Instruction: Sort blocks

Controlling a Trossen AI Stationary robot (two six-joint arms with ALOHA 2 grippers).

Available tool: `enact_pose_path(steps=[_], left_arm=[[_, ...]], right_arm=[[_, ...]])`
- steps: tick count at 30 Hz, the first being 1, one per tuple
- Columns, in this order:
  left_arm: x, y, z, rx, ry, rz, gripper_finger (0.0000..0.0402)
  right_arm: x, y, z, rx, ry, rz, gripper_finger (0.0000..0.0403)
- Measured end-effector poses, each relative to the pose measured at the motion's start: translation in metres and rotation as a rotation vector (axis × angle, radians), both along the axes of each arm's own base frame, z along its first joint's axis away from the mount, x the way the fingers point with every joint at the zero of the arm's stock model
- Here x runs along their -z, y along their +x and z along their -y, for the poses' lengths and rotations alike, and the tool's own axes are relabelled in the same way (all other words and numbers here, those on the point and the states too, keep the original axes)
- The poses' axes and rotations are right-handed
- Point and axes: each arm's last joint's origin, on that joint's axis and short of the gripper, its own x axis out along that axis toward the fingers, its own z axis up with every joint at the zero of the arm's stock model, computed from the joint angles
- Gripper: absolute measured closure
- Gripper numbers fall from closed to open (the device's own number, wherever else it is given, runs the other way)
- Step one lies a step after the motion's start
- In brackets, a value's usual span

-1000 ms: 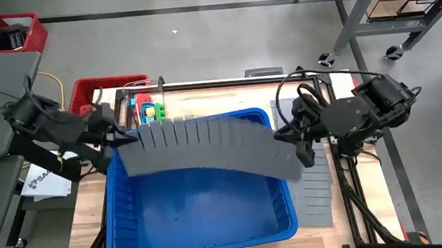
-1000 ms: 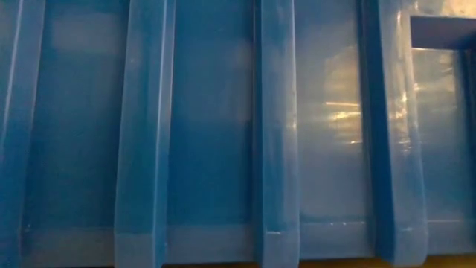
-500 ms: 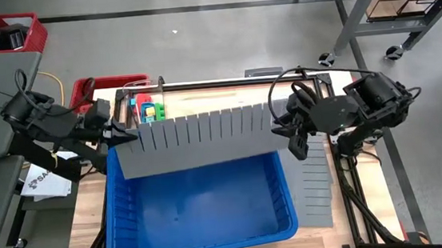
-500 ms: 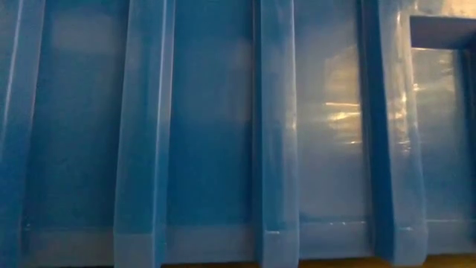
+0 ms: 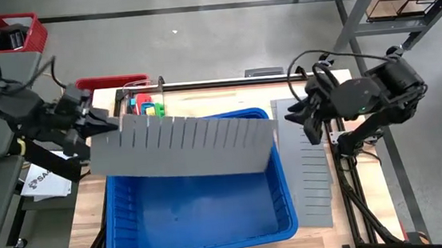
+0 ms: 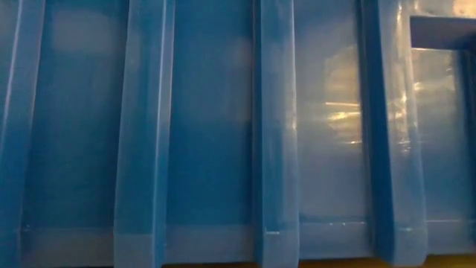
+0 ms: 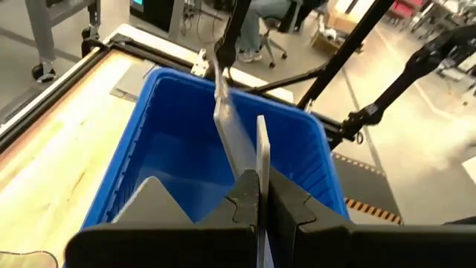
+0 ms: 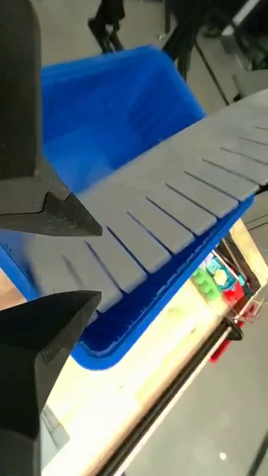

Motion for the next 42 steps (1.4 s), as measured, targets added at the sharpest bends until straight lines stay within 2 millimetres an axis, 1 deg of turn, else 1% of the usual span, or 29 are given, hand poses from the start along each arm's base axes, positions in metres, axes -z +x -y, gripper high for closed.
enact_pose_path(steps=[4,6,11,14,16,20,24,26,30,34,37,42], left_arm=[[-0.009,-0.009,-0.005,-0.012,-0.006,0.047,0.0401],[-0.012,-0.012,-0.006,-0.011,-0.012,0.070,0.0401],[-0.023,-0.021,-0.010,0.006,-0.052,0.140,0.0401],[-0.029,-0.028,-0.013,0.027,-0.075,0.167,0.0401],[-0.034,-0.035,-0.016,0.031,-0.095,0.194,0.0401],[-0.043,-0.049,-0.023,0.032,-0.111,0.264,0.0401],[-0.049,-0.060,-0.028,0.030,-0.095,0.316,0.0401],[-0.051,-0.064,-0.030,0.028,-0.090,0.333,0.0401],[-0.055,-0.071,-0.034,0.023,-0.077,0.363,0.0401],[-0.057,-0.077,-0.037,0.020,-0.065,0.386,0.0401],[-0.058,-0.078,-0.038,0.020,-0.040,0.397,0.0401],[-0.060,-0.078,-0.039,0.002,0.017,0.417,0.0401]], right_arm=[[0.004,0.002,-0.004,-0.072,0.073,-0.035,0.0284],[0.013,0.008,-0.006,-0.059,0.089,-0.082,0.0284],[0.050,0.029,-0.012,0.009,0.042,-0.230,0.0284],[0.059,0.032,-0.013,0.043,0.024,-0.254,0.0284],[0.058,0.027,-0.014,0.051,0.039,-0.231,0.0284],[0.049,0.011,-0.015,0.090,0.056,-0.161,0.0284],[0.037,0.005,-0.017,0.135,0.038,-0.008,0.0284],[0.029,0.004,-0.018,0.128,0.030,0.083,0.0284],[0.010,0.004,-0.021,0.051,0.028,0.256,0.0284],[-0.010,-0.007,-0.017,0.018,0.051,0.411,0.0284],[-0.014,-0.009,-0.015,0.021,0.049,0.441,0.0284],[-0.011,0.003,-0.016,0.019,0.029,0.428,0.0284]])
